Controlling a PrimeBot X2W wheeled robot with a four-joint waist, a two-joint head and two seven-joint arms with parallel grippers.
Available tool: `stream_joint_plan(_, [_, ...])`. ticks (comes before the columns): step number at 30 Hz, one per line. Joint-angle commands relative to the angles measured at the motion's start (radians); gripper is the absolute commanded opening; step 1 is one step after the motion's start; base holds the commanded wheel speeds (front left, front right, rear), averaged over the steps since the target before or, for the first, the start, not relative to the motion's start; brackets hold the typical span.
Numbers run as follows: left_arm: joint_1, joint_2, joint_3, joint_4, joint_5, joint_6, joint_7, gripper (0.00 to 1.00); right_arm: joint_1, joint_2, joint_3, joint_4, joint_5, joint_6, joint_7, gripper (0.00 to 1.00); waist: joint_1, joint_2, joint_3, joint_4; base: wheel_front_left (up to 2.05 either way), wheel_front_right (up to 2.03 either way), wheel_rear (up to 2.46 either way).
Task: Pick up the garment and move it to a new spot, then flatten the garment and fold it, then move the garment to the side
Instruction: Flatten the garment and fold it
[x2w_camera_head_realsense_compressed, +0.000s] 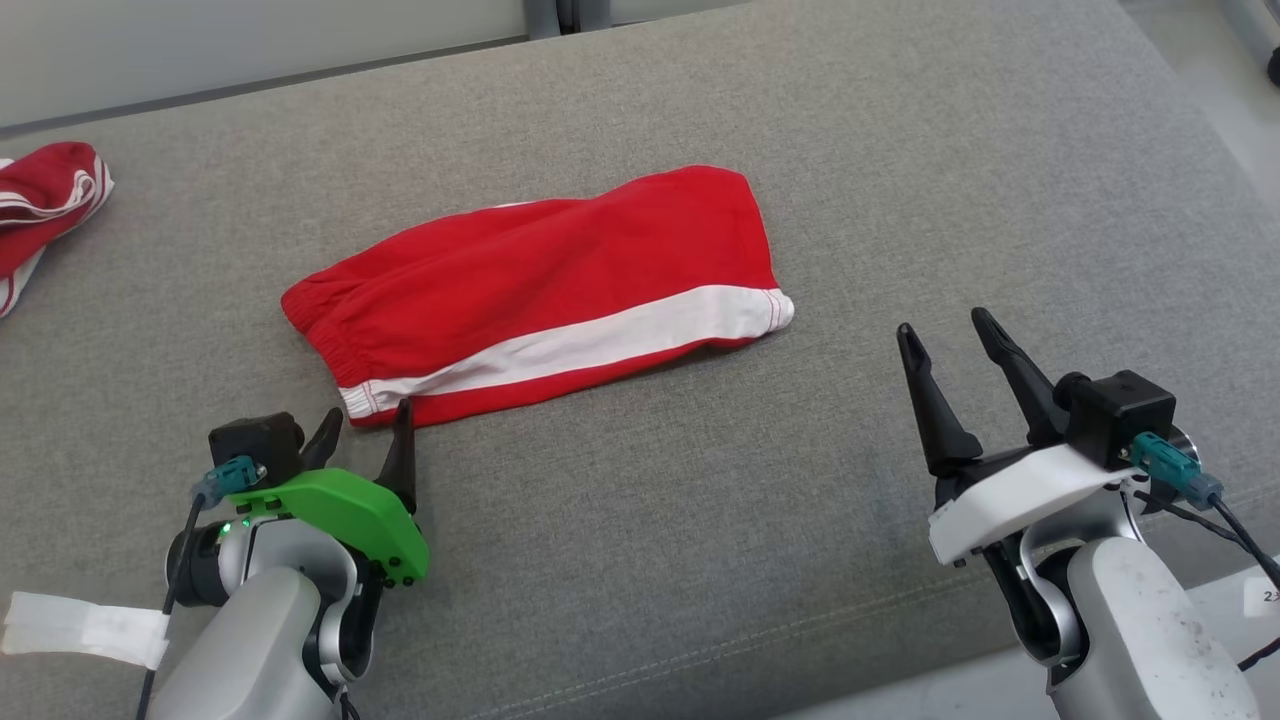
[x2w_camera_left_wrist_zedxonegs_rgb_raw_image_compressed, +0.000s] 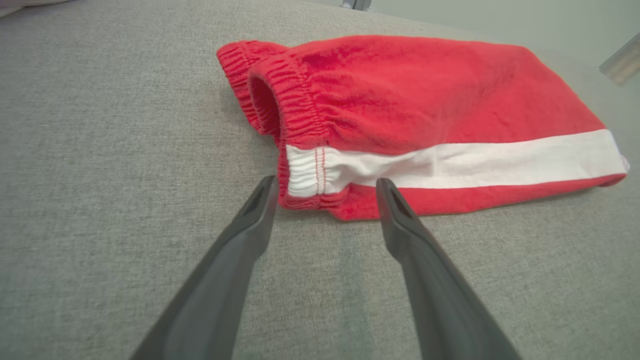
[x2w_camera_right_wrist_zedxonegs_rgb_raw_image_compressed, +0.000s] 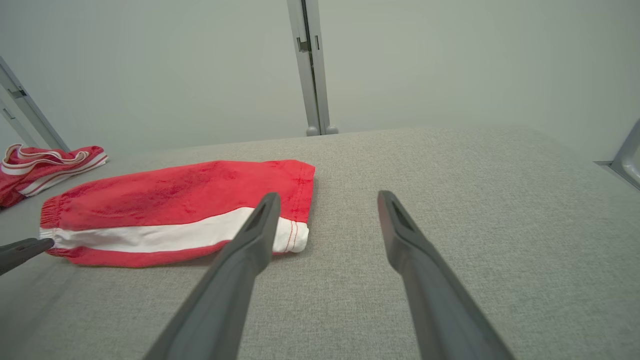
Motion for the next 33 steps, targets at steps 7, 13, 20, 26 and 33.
stream_joint_plan(7, [-0.062, -0.019, 0.024, 0.094, -0.028, -0.024, -0.031, 1.00, -0.016, -0.003, -0.006, 0.007, 0.000, 0.000, -0.010, 1.00, 0.0000, 0.0000, 0.029, -0.019, 0.00, 0.00, 0.00])
stream_joint_plan(13, [-0.093, -0.038, 0.010, 0.125, -0.013, -0.047, -0.062, 1.00, -0.020, -0.001, 0.000, 0.011, -0.001, 0.000, -0.012, 1.00, 0.0000, 0.0000, 0.035, -0.016, 0.00, 0.00, 0.00])
stream_joint_plan(20, [-0.084, -0.049, -0.012, 0.105, 0.009, -0.039, -0.086, 0.82, -0.012, -0.001, -0.007, 0.015, -0.002, 0.000, -0.012, 1.00, 0.0000, 0.0000, 0.037, -0.007, 0.00, 0.00, 0.00])
stream_joint_plan(26, [-0.081, -0.040, -0.026, 0.106, 0.021, -0.028, -0.070, 0.19, -0.030, 0.002, 0.007, 0.028, 0.010, 0.000, -0.003, 1.00, 0.0000, 0.0000, 0.047, -0.004, 0.00, 0.00, 0.00])
stream_joint_plan(33, [-0.103, -0.027, -0.023, 0.087, 0.025, -0.021, -0.083, 0.00, -0.106, -0.014, 0.044, 0.114, 0.104, 0.000, 0.030, 1.00, 0.0000, 0.0000, 0.066, 0.013, 0.00, 0.00, 0.00])
